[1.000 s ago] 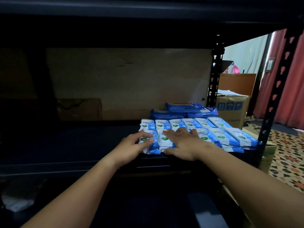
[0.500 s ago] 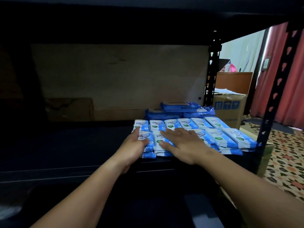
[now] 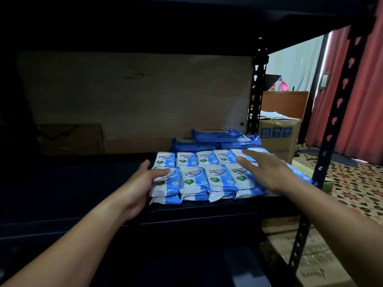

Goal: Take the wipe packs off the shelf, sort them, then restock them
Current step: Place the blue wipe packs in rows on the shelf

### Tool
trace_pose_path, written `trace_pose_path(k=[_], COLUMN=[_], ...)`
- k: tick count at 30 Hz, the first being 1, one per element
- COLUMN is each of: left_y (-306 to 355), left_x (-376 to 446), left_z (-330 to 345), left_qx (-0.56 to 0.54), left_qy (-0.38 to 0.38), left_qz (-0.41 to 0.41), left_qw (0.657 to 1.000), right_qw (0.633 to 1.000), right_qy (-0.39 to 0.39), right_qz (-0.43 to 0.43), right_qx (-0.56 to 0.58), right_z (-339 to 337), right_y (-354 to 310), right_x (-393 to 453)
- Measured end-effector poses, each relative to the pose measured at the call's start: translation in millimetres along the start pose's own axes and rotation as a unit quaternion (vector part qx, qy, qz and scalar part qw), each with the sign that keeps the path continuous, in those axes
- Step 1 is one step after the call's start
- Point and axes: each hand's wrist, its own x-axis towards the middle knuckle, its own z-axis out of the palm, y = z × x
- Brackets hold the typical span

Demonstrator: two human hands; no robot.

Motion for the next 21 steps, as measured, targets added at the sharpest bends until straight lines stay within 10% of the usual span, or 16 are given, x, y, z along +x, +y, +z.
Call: trace_pose_path(k=[10, 21], left_y=[7.9, 10.9], left_x=[39.2, 48.8], left_z=[15.6, 18.2], left_qx=[0.125, 0.227], left_qy=[0.028, 0.021], left_qz=[0.047, 0.017], left_qw=[0.991, 0.973], right_qw=[0.974, 0.986], right_qy=[-0.166, -0.112], right_qz=[0.129, 0.111], right_qx=[-0.091, -0.056], right_z=[1.9, 0.6], right_y=[28.9, 37.7], right_x=[37.2, 54.1])
